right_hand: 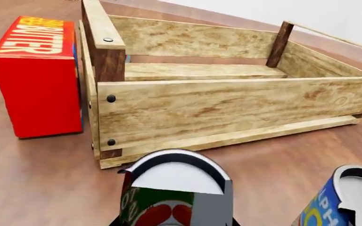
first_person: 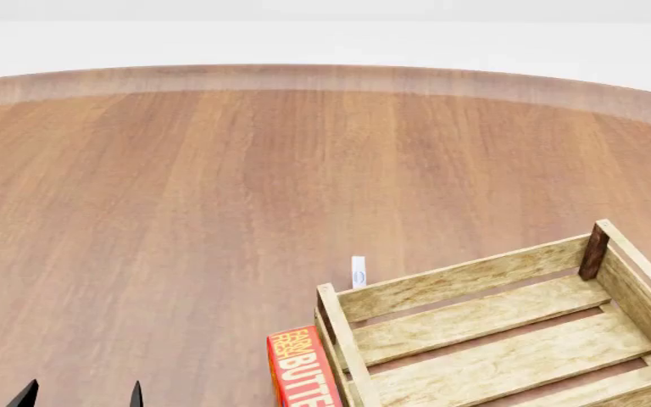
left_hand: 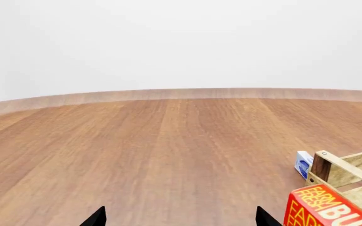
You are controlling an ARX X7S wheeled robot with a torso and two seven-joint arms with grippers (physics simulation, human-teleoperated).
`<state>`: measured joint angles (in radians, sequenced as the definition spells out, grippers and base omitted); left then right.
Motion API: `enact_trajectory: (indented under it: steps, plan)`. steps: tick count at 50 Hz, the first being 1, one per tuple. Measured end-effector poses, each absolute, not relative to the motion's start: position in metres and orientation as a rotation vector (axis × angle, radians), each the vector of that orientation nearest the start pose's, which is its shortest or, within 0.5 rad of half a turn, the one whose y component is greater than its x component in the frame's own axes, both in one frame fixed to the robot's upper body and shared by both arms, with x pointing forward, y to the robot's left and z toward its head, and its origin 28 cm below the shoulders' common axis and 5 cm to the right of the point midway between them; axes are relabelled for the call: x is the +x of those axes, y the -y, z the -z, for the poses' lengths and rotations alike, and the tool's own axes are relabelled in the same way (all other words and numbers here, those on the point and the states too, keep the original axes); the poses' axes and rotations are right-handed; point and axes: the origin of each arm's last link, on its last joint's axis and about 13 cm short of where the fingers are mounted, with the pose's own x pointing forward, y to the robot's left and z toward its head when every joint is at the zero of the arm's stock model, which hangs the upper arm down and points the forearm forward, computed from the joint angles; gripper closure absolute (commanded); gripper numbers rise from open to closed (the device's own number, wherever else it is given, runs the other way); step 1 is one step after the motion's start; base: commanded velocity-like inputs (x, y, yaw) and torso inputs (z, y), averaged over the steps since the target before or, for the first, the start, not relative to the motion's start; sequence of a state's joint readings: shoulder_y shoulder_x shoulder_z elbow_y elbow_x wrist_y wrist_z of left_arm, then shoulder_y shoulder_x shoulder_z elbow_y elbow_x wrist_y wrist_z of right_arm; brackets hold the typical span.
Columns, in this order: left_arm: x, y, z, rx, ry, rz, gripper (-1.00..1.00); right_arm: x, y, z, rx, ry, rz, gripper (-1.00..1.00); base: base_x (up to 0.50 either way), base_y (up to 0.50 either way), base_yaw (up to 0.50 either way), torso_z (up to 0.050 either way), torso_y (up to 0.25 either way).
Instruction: Pick up the tomato sauce, and put it in the wooden tray.
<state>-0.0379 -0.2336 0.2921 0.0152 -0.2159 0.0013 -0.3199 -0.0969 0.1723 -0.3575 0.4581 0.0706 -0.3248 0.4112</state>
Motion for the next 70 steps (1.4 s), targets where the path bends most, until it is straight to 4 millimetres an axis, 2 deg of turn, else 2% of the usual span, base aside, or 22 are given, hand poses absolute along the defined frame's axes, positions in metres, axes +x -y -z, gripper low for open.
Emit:
enact_trajectory:
  steps: [6,11,29,36,42,50,70]
  plan:
    - [0.211,-0.203,-0.017,0.022,-0.008,-0.032,-1.0,0.139,0.091,0.079,-0.16,-0.236,0.083,1.0,0.0,0.0,0.0,0.0,0.0]
    - [0.211,-0.203,-0.017,0.022,-0.008,-0.033,-1.0,0.132,0.09,0.07,-0.143,-0.201,0.073,1.0,0.0,0.0,0.0,0.0,0.0]
    - [0.211,-0.203,-0.017,0.021,-0.01,-0.034,-1.0,0.069,0.087,-0.012,-0.01,0.145,-0.003,1.0,0.0,0.0,0.0,0.0,0.0]
    - [0.211,-0.203,-0.017,0.022,-0.01,-0.033,-1.0,0.054,0.087,-0.032,0.023,0.227,-0.017,1.0,0.0,0.0,0.0,0.0,0.0]
    - [0.211,-0.203,-0.017,0.022,-0.01,-0.033,-1.0,0.051,0.089,-0.043,0.041,0.27,-0.014,1.0,0.0,0.0,0.0,0.0,0.0]
    - [0.211,-0.203,-0.017,0.022,-0.011,-0.033,-1.0,0.067,0.092,-0.055,0.047,0.276,0.008,1.0,0.0,0.0,0.0,0.0,0.0]
    - [0.211,-0.203,-0.016,0.02,-0.012,-0.033,-1.0,0.155,0.102,-0.073,-0.034,0.189,0.12,1.0,0.0,0.0,0.0,0.0,0.0]
